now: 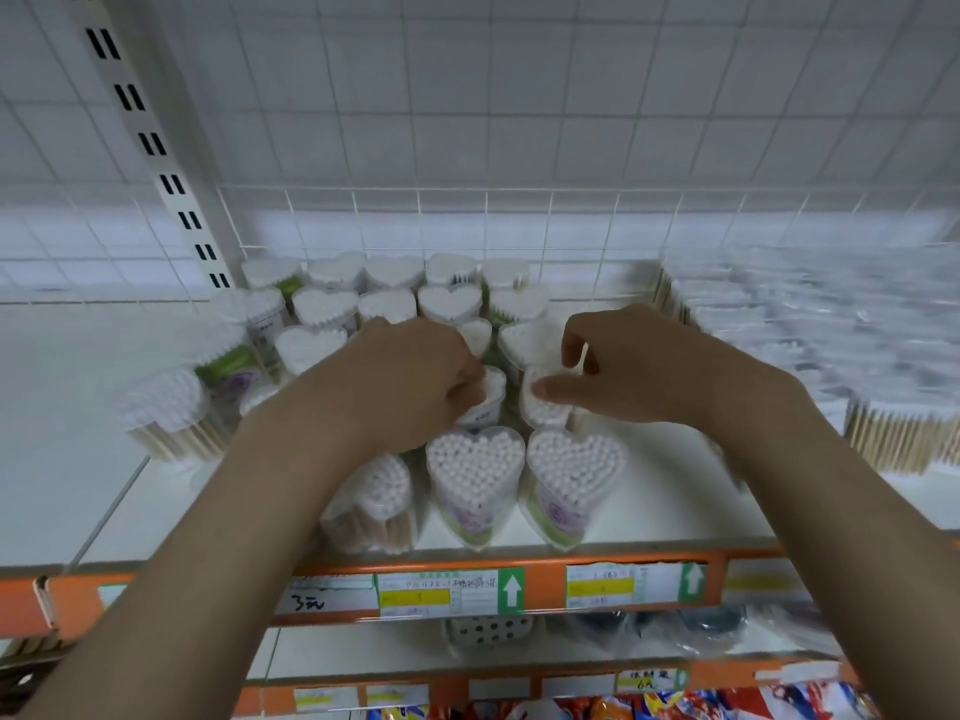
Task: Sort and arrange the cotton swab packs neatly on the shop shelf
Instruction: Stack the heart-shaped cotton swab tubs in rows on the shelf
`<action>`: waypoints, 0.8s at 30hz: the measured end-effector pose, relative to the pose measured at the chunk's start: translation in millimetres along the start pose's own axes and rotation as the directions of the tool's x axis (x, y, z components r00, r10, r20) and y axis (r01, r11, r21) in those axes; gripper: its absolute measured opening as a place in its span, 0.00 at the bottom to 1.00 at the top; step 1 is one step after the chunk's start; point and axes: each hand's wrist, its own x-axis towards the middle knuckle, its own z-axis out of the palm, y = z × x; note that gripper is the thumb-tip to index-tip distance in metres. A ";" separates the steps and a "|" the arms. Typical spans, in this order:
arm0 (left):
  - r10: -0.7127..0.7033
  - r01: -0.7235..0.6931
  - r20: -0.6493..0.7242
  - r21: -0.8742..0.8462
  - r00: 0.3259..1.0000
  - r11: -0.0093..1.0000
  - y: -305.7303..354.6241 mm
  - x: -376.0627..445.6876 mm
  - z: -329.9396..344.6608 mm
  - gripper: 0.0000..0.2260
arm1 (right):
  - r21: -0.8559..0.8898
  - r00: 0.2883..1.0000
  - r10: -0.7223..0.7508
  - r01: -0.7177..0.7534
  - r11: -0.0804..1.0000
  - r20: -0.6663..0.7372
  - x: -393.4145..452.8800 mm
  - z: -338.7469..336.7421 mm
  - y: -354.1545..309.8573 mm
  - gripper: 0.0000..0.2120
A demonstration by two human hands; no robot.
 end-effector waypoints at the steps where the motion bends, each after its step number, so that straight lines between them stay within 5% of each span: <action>1: -0.002 0.002 -0.022 0.014 1.000 1.000 0.7 -0.2 2.0 0.15 | 0.000 1.000 -0.013 0.013 1.000 0.001 0.6 0.2 1.6 0.20; 8: -0.059 0.060 -0.089 0.008 0.994 0.998 8.5 -2.4 6.3 0.17 | 0.020 0.995 -0.076 0.077 0.997 -0.061 5.0 9.6 1.4 0.24; 24: -0.114 0.098 -0.120 -0.130 0.986 0.987 16.9 -5.1 5.3 0.17 | 0.191 0.974 -0.209 0.190 0.963 0.086 9.3 -6.8 39.0 0.19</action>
